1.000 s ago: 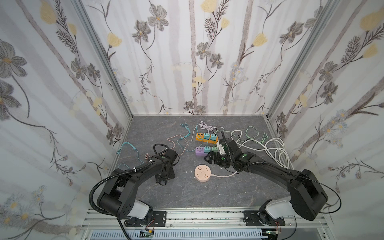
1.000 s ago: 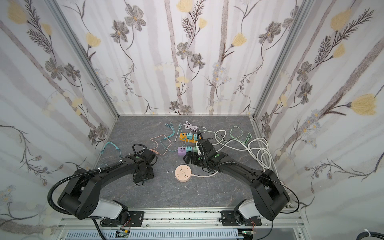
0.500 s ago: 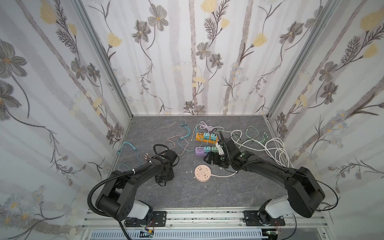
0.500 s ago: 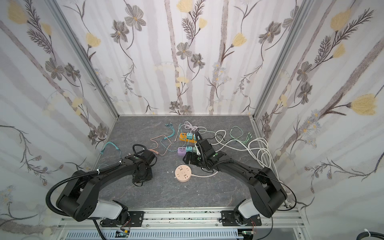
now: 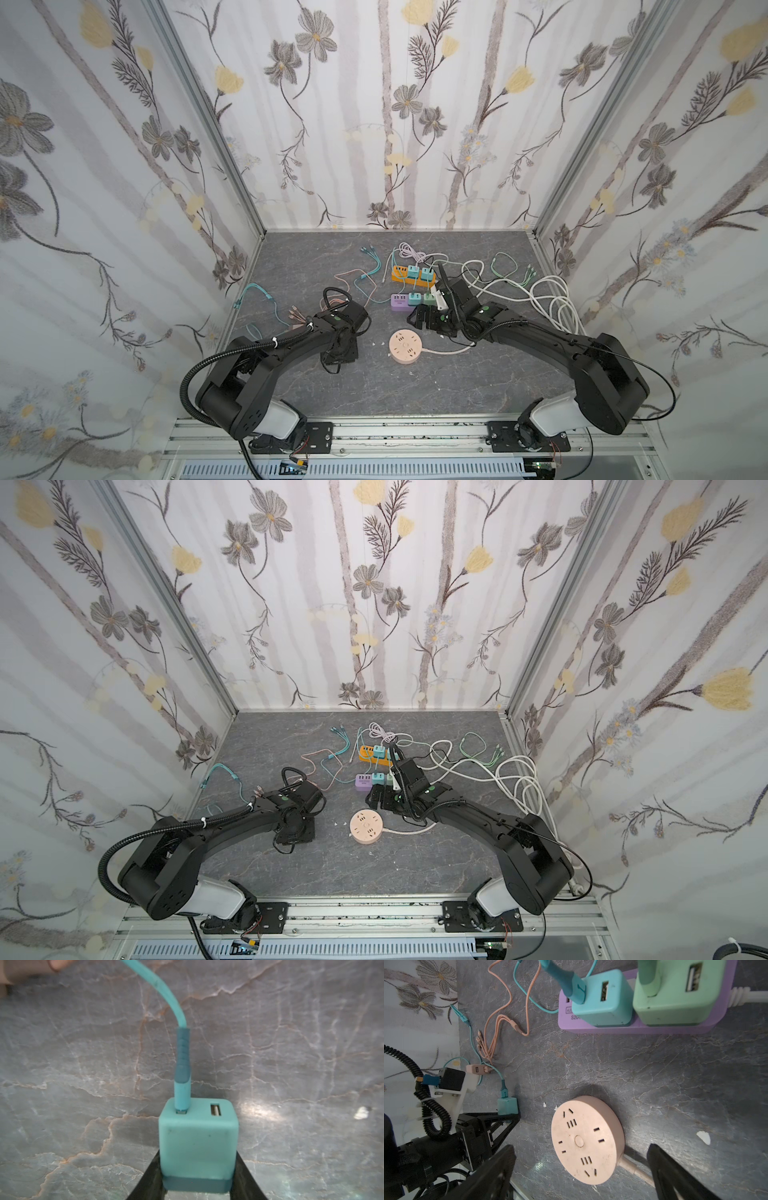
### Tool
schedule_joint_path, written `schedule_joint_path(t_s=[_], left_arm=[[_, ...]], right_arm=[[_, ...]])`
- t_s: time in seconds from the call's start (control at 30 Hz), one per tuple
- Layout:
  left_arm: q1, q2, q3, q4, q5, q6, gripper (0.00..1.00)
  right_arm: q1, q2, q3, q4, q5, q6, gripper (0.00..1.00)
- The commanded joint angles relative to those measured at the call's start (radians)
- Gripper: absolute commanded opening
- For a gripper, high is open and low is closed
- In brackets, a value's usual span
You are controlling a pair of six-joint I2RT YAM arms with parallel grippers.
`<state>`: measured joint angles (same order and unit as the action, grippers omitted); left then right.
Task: Insert the plug
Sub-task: 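Lift the teal charger with the left gripper toward the right gripper while the right approaches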
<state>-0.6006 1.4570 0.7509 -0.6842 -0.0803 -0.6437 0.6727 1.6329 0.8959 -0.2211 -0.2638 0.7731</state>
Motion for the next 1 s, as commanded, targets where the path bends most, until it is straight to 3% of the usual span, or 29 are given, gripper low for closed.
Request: schedule_joint_path(t_s=[0.0,0.33,0.5,0.6,0.67,0.87,0.97], left_arm=[[-0.026,-0.038,0.016,0.009,-0.058,0.033,0.00],[-0.030,-0.433,0.054,-0.066,-0.290,0.084,0.00],[-0.031,-0.492,0.182,-0.128,-0.341,0.163,0.00],[-0.032,-0.482,0.268,-0.129,-0.293,0.248,0.00],[-0.036,-0.470,0.301,-0.077,-0.192,0.330,0.00],[-0.077,-0.405,0.298,0.093,-0.046,0.495,0.00],[-0.107,-0.375,0.295,0.137,-0.030,0.559,0.00]], right_arm=[[0.002,-0.006,0.011,0.006,0.022,-0.017,0.99],[0.001,-0.100,0.047,-0.066,0.127,-0.133,0.99],[0.001,-0.110,0.093,-0.082,0.149,-0.159,0.99],[-0.001,-0.124,0.103,-0.084,0.156,-0.172,0.99],[-0.005,-0.143,0.105,-0.081,0.163,-0.178,0.99],[-0.047,-0.207,0.099,-0.090,0.172,-0.173,0.99],[-0.079,-0.239,0.083,-0.083,0.128,-0.185,0.99]])
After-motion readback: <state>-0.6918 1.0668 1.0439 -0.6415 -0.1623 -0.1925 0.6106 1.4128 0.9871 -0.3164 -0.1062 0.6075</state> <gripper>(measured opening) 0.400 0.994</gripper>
